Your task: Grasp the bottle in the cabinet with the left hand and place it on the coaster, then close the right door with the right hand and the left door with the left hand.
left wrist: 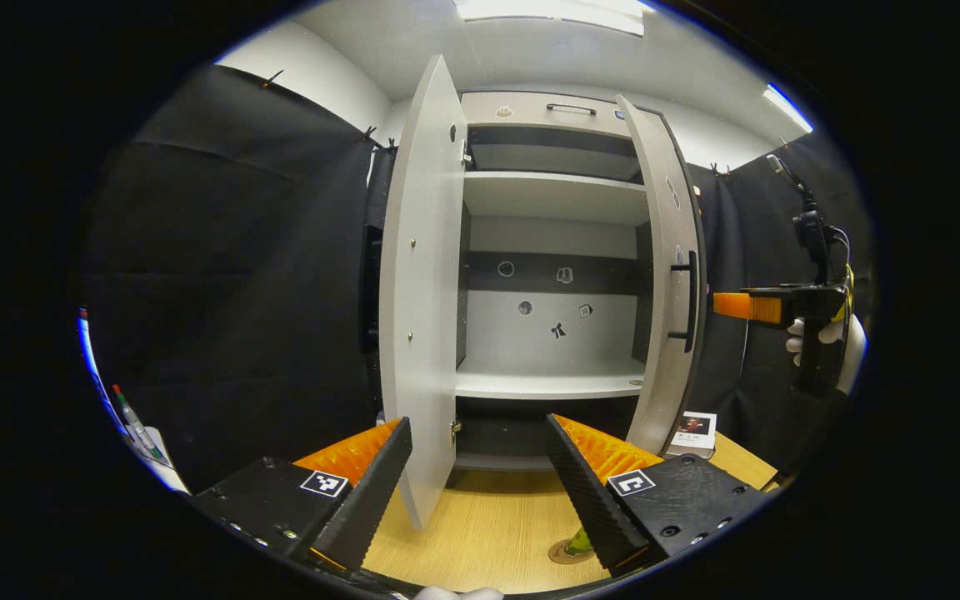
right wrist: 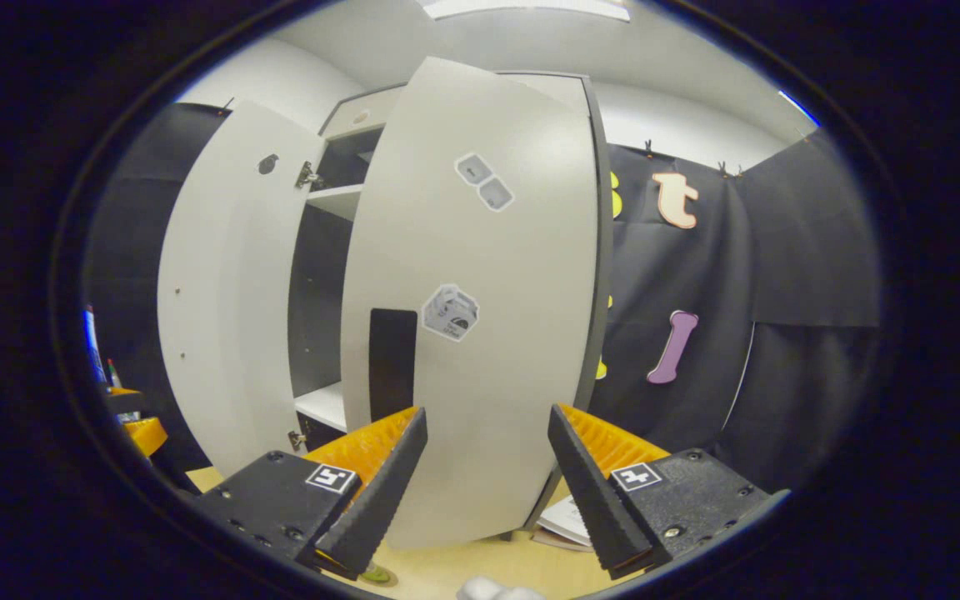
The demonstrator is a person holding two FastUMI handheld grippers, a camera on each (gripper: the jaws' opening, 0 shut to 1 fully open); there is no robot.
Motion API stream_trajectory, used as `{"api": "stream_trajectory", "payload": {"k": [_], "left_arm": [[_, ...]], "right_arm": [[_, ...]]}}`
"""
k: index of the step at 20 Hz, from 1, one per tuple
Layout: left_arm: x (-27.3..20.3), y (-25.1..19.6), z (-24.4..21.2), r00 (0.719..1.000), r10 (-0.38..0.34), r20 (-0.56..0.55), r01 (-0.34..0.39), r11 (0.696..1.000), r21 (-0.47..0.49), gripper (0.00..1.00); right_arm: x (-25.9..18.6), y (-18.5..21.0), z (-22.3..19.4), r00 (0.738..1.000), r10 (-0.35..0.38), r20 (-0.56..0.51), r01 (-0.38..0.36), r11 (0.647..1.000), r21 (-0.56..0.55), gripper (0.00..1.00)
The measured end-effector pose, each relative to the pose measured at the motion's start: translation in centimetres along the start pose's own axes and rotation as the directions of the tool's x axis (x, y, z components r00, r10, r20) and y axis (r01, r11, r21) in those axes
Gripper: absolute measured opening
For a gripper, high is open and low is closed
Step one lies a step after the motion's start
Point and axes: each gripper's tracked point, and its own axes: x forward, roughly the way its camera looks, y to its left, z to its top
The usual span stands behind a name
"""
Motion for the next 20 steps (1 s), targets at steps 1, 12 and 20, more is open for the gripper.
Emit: {"api": "stream_trajectory", "payload": {"k": [1,12,20], "left_arm": [[0.0,0.2,-0.1,1.0,0.0,-0.005,0.0,1.0,-0.005,0.97],[1.4,8.1,1.9,0.996,0.089,0.02,-0.09,0.995,0.046,0.97],[6.1,17.7,5.2,0.977,0.2,0.08,-0.207,0.975,0.086,0.97]], "right_arm": [[-0.2,0.1,0.0,1.0,-0.001,-0.004,0.001,1.0,0.004,0.96],[-3.1,0.1,-3.4,0.995,-0.024,-0.099,0.029,0.998,0.054,0.96],[-8.6,-1.8,-7.1,0.973,-0.097,-0.208,0.109,0.993,0.044,0.96]]}}
